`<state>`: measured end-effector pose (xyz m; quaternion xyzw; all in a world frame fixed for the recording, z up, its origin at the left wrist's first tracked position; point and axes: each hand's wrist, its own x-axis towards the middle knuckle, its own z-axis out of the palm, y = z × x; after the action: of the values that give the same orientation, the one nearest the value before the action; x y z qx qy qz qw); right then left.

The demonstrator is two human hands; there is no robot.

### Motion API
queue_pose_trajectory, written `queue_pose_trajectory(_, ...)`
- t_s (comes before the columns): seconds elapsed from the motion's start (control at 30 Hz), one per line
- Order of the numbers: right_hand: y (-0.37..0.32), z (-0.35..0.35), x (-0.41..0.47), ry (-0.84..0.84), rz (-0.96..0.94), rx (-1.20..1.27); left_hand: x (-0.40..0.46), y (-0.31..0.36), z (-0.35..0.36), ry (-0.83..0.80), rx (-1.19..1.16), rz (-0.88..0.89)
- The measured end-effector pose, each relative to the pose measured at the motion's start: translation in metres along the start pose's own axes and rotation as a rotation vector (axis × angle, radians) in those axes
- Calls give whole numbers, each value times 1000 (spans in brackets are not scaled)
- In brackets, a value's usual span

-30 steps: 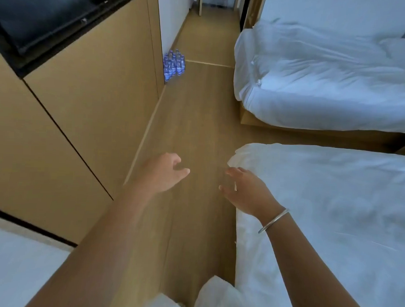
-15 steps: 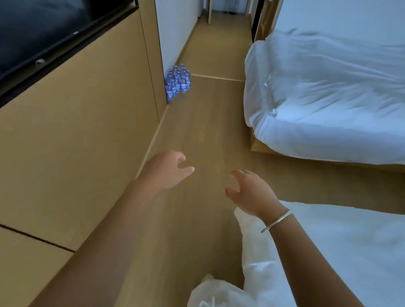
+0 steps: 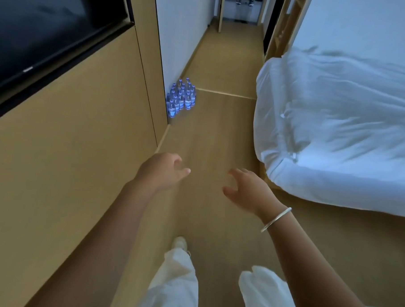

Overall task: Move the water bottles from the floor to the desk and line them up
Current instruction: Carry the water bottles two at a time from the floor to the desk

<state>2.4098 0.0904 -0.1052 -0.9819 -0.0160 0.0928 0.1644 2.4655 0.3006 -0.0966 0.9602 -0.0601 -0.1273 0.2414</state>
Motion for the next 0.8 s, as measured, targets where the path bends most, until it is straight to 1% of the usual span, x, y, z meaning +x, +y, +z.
queue_pose_trajectory(0.23,-10,-36,173,13,-5,2,177,-9,-61,-6,43,2)
queue_pose_trajectory(0.37,-7,-51,251,-6,12,22,256,-3,-85,-17,44,22)
queue_pose_trajectory(0.6,22,-69,374,-24,32,41,380,-1,-90,-52,40,15)
queue_pose_trajectory(0.8,73,-86,494,-55,27,51,507,18,-84,-69,54,-8)
